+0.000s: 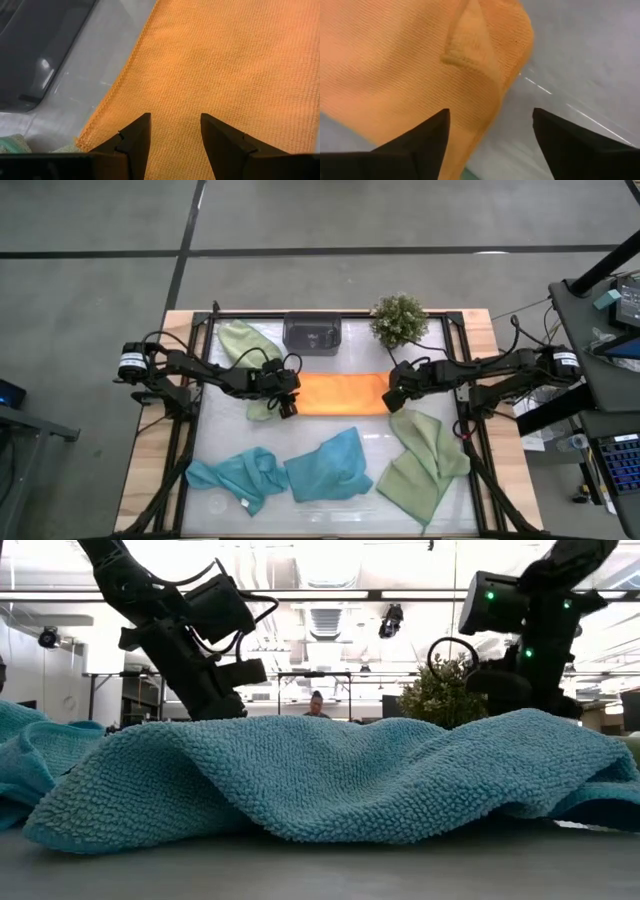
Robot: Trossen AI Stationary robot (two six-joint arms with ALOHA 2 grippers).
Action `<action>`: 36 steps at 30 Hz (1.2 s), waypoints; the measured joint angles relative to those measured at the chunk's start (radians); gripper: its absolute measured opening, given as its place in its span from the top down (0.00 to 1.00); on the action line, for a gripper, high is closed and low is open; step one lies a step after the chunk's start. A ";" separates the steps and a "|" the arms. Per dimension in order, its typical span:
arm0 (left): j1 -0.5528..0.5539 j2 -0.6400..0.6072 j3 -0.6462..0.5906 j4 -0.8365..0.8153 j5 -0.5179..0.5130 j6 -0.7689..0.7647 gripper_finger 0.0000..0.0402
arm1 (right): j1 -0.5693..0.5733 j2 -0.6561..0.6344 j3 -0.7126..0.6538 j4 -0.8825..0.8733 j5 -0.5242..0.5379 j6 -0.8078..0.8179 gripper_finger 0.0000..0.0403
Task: Fold microfiber towels
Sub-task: Fold the orange microfiber towel
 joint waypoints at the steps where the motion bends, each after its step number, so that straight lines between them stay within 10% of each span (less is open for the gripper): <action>1: 0.000 0.000 0.000 0.000 0.000 0.000 0.61 | 0.000 0.000 -0.017 0.033 -0.001 0.000 0.30; 15: 0.000 0.000 0.000 0.002 0.000 -0.001 0.61 | 0.001 0.002 -0.222 0.584 -0.080 0.026 0.37; 29: 0.000 0.000 0.000 0.024 0.000 -0.008 0.61 | 0.001 0.001 -0.264 0.734 -0.071 -0.028 0.94; 36: 0.000 -0.001 0.000 0.031 0.000 -0.003 0.61 | 0.001 -0.030 -0.208 0.613 -0.070 -0.050 0.97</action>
